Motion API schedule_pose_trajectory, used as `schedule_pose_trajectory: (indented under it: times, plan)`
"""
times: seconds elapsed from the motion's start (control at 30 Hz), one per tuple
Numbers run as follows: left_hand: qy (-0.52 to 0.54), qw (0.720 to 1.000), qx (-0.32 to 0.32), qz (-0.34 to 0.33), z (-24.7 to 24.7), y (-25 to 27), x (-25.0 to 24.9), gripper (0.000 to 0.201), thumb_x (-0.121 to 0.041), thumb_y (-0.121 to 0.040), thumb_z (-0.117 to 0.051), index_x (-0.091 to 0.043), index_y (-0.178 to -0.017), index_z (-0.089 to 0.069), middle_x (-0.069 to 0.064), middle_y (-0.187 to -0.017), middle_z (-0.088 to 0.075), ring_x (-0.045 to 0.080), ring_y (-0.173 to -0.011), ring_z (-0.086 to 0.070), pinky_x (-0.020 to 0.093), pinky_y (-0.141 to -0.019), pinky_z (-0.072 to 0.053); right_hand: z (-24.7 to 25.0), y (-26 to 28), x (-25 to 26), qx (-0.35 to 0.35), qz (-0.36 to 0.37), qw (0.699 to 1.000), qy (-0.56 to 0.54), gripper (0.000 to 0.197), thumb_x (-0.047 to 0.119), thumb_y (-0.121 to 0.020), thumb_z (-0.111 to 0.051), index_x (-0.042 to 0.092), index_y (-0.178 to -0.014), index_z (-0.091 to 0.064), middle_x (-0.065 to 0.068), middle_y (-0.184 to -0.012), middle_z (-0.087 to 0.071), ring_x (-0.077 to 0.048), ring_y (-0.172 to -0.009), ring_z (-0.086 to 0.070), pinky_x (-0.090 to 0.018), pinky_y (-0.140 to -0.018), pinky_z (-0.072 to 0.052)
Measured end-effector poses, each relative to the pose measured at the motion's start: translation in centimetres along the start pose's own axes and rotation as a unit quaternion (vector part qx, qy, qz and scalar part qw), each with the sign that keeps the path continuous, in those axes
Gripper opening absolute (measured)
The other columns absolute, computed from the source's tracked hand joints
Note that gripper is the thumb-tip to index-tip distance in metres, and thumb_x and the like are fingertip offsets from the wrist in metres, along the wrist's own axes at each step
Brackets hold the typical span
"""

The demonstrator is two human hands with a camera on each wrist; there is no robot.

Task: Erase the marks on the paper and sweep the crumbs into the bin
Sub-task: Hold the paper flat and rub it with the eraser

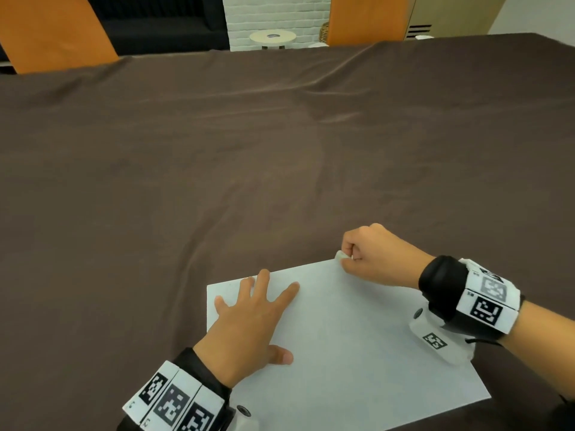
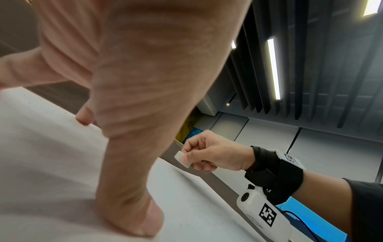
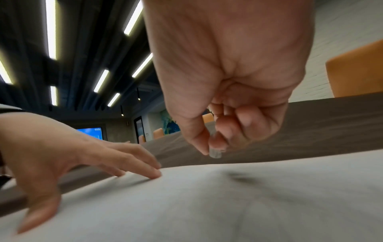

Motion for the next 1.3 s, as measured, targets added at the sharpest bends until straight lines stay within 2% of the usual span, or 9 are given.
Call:
schedule_pose_trajectory:
  times: [0.17, 0.33, 0.5, 0.6, 0.83, 0.97, 1.1, 1.2, 1.3]
  plan:
    - [-0.041, 0.997, -0.008, -0.059, 0.2, -0.2, -1.1, 0.092, -0.048, -0.091, -0.06, -0.03, -0.155, 0.005, -0.006, -0.16, 0.022, 0.021, -0.149, 0.012, 0.057, -0.118, -0.013, -1.6, 0.3, 1.0, 0.023, 0.022, 0.999, 0.019, 0.017, 0.023, -0.085, -0.055, 0.008, -0.078, -0.055, -0.004, -0.07, -0.058, -0.022, -0.062, -0.047, -0.03, -0.053, -0.038]
    - [-0.05, 0.994, -0.001, -0.097, -0.6, -0.5, -1.5, 0.083, -0.037, -0.095, -0.058, -0.045, -0.151, 0.002, -0.009, -0.16, 0.021, 0.026, -0.148, 0.009, 0.057, -0.114, -0.02, -3.2, 1.3, 2.6, 0.049, 0.07, 0.995, 0.056, 0.015, 0.024, -0.085, -0.053, 0.014, -0.076, -0.047, 0.004, -0.065, -0.045, -0.022, -0.065, -0.044, -0.03, -0.051, -0.032]
    - [-0.034, 0.996, -0.005, -0.086, -0.1, -0.6, -1.3, 0.087, -0.041, -0.093, -0.061, -0.036, -0.154, 0.001, -0.015, -0.16, 0.019, 0.021, -0.149, 0.006, 0.055, -0.115, -0.021, -1.8, 0.1, 1.9, 0.03, 0.059, 0.996, 0.062, 0.016, 0.027, -0.086, -0.056, 0.012, -0.081, -0.052, 0.002, -0.069, -0.05, -0.024, -0.07, -0.048, -0.03, -0.054, -0.035]
    - [-0.04, 0.996, -0.003, -0.08, 0.1, -0.7, -1.4, 0.094, -0.043, -0.09, -0.064, -0.033, -0.154, 0.004, -0.015, -0.16, 0.02, 0.02, -0.148, 0.003, 0.053, -0.113, -0.025, -2.9, 1.1, 3.3, 0.05, 0.094, 0.991, 0.08, 0.017, 0.026, -0.087, -0.054, 0.014, -0.078, -0.046, 0.004, -0.065, -0.043, -0.023, -0.065, -0.043, -0.031, -0.053, -0.03]
    - [-0.057, 0.995, -0.002, -0.078, 0.6, -1.0, -1.6, 0.101, -0.047, -0.087, -0.066, -0.035, -0.154, 0.01, -0.016, -0.159, 0.023, 0.021, -0.145, -0.002, 0.046, -0.105, -0.036, -2.0, 1.0, 2.5, 0.047, 0.083, 0.993, 0.072, 0.014, 0.025, -0.087, -0.054, 0.013, -0.082, -0.048, 0.004, -0.066, -0.047, -0.026, -0.071, -0.048, -0.032, -0.056, -0.035]
    - [-0.054, 0.996, 0.002, -0.071, 0.6, -1.2, -1.4, 0.104, -0.048, -0.086, -0.067, -0.036, -0.154, 0.011, -0.018, -0.158, 0.026, 0.021, -0.146, 0.0, 0.047, -0.106, -0.035, -3.8, 2.8, 4.4, 0.091, 0.13, 0.984, 0.08, 0.014, 0.026, -0.089, -0.052, 0.016, -0.081, -0.045, 0.007, -0.063, -0.042, -0.012, -0.059, -0.04, -0.028, -0.05, -0.027]
    - [-0.051, 0.996, 0.005, -0.07, 0.5, -1.4, -1.3, 0.106, -0.049, -0.085, -0.069, -0.037, -0.153, 0.012, -0.018, -0.158, 0.025, 0.022, -0.145, 0.0, 0.048, -0.105, -0.034, -1.5, 0.8, 2.1, 0.051, 0.069, 0.994, 0.067, 0.014, 0.024, -0.085, -0.055, 0.013, -0.08, -0.047, 0.004, -0.066, -0.047, -0.026, -0.068, -0.049, -0.031, -0.052, -0.033]
    - [-0.057, 0.996, 0.003, -0.069, 0.4, -1.4, -1.2, 0.106, -0.049, -0.085, -0.069, -0.037, -0.153, 0.011, -0.018, -0.158, 0.025, 0.022, -0.145, -0.001, 0.048, -0.104, -0.035, -3.4, 2.3, 4.2, 0.087, 0.123, 0.985, 0.083, 0.014, 0.024, -0.088, -0.052, 0.017, -0.079, -0.043, 0.007, -0.063, -0.042, -0.016, -0.06, -0.041, -0.029, -0.051, -0.029]
    - [-0.06, 0.996, 0.002, -0.068, 0.5, -1.5, -1.2, 0.107, -0.05, -0.084, -0.069, -0.037, -0.154, 0.011, -0.019, -0.158, 0.025, 0.022, -0.145, -0.002, 0.047, -0.104, -0.036, -3.3, 2.3, 4.3, 0.101, 0.123, 0.984, 0.082, 0.013, 0.024, -0.088, -0.053, 0.017, -0.08, -0.044, 0.008, -0.064, -0.042, -0.019, -0.065, -0.042, -0.03, -0.052, -0.03]
Point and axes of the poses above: each hand's wrist, its own y-axis away from the middle knuckle, its own z-axis out of the back of the hand, x = y × z, the point moved 6 cm from there along -y, towards the middle knuckle
